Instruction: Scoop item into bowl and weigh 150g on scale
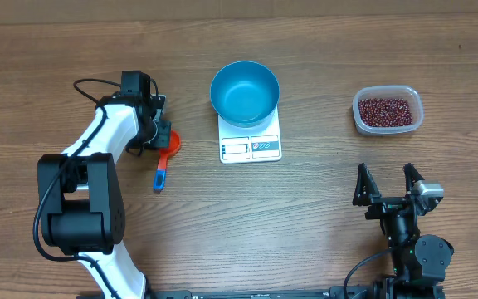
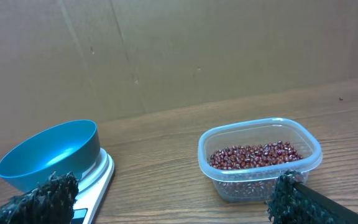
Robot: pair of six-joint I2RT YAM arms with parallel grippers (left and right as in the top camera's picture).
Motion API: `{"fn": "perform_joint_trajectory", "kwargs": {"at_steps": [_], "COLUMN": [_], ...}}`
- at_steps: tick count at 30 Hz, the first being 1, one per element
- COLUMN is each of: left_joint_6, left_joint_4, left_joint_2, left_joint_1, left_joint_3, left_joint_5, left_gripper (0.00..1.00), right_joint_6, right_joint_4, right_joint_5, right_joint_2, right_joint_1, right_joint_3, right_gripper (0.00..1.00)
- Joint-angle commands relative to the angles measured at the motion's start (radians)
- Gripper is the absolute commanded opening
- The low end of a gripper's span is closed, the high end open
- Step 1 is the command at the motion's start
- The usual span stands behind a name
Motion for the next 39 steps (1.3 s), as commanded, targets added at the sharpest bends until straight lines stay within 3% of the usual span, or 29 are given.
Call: {"fn": "perform_joint_trajectory", "kwargs": {"at_steps": [1, 11, 14, 19, 23, 33, 39], "left_joint_6": [-0.033, -0.135, -0.233, -0.505, -0.664, -0.942, -0.975], "left_joint_4": [-0.05, -0.237, -0.264, -0.294, -0.334, -0.446, -0.478], "left_joint_2": [-0.036, -0.191, -0.251, -0.351, -0.409, -0.453, -0.453], "left_joint_1": [0.005, 0.005, 0.005, 0.005, 0.005, 0.005, 0.005], "left_joint_3": [0.047, 0.189, 0.215, 0.217, 0.217, 0.217, 0.217], "left_joint_5": [0.011, 0.011, 0.012, 0.013, 0.081, 0.147, 0.174], "left_gripper": [0.04, 0.04, 0.04, 0.04, 0.04, 0.04, 0.04], "right_joint_6": [0.004, 0.004, 0.004, 0.004, 0.004, 0.004, 0.004], "right_joint_4": [0.003, 0.003, 0.003, 0.003, 0.003, 0.003, 0.003], "right_joint_5": [0.011, 0.011, 0.011, 0.011, 0.01, 0.011, 0.011], "right_joint_2": [-0.01, -0.01, -0.01, -0.01, -0.01, -0.01, -0.01], "right_joint_1": [0.005, 0.005, 0.005, 0.005, 0.005, 0.005, 0.005], "right_joint_3": [-0.011, -0.011, -0.011, -0.011, -0.011, -0.011, -0.011], "right_gripper": [1.0, 1.0, 1.0, 1.0, 1.0, 1.0, 1.0]}}
